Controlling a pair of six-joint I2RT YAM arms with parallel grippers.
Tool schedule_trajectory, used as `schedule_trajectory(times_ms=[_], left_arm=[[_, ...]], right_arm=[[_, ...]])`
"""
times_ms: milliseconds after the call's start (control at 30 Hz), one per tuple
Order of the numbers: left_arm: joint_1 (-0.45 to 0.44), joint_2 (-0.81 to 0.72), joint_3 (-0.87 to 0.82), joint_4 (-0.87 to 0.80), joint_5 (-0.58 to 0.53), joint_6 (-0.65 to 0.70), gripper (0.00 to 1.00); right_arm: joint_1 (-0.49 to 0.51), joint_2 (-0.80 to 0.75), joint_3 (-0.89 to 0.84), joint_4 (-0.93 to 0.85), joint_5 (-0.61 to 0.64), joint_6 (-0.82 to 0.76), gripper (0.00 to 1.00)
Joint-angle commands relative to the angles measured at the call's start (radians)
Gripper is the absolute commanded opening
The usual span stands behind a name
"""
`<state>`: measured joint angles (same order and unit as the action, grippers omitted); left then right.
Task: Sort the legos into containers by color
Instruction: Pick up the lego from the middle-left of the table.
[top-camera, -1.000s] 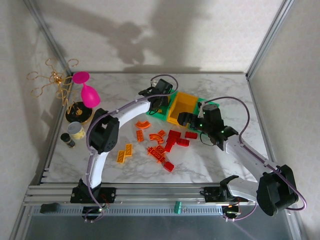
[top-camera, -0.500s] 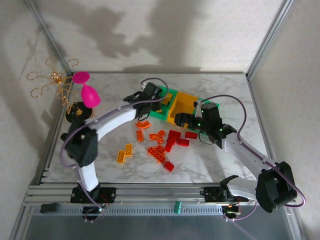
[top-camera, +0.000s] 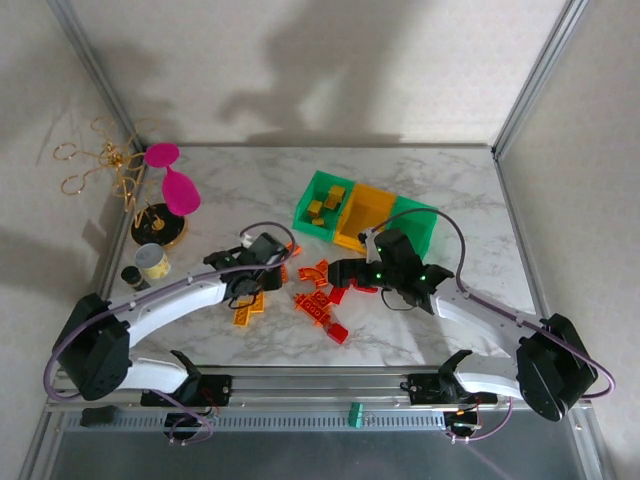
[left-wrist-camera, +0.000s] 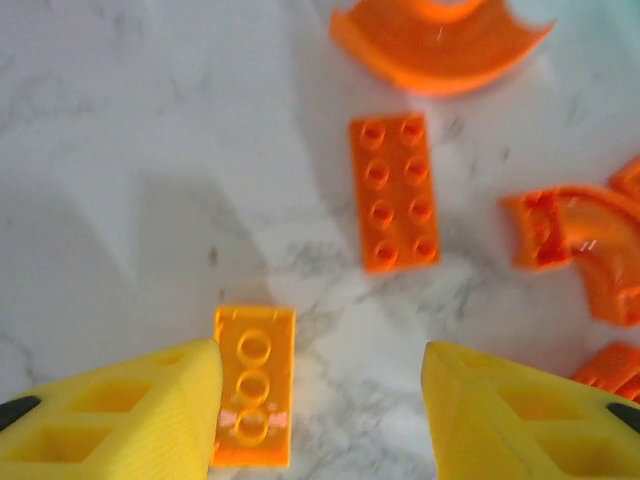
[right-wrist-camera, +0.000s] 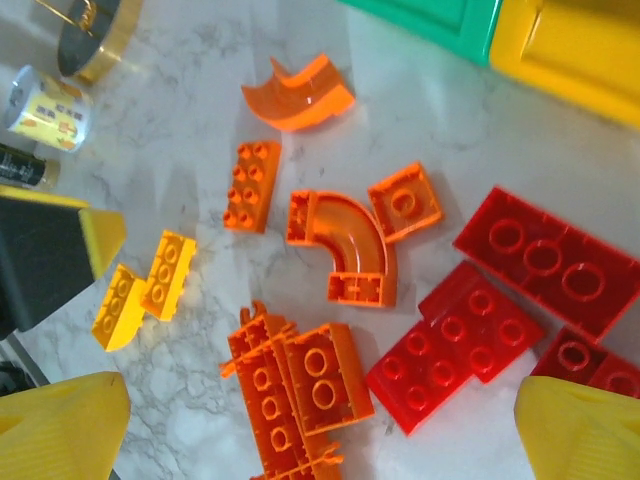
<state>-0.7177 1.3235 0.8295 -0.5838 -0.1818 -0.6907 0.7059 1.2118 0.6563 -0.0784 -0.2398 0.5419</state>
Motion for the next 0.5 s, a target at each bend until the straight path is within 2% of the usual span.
schedule_trajectory(times_ms=[0,300,467], left_arm=[[-0.019,-0.037,-0.050,-0.040,-0.004,-0.060,0.55],[-0.012,0.088,-0.018,-0.003,-0.042,0.005,0.56],[0.019,0.144,-0.014,0.026,-0.022,0.051,0.57]], right_arm=[[0.050,0.013,-0.032,0.051,-0.004,0.050,0.99],[0.101,0.060,-0.037,0.079,0.030,0.087,0.99],[0.102,0.044,-0.046,0.089,0.043,0.107,0.99]])
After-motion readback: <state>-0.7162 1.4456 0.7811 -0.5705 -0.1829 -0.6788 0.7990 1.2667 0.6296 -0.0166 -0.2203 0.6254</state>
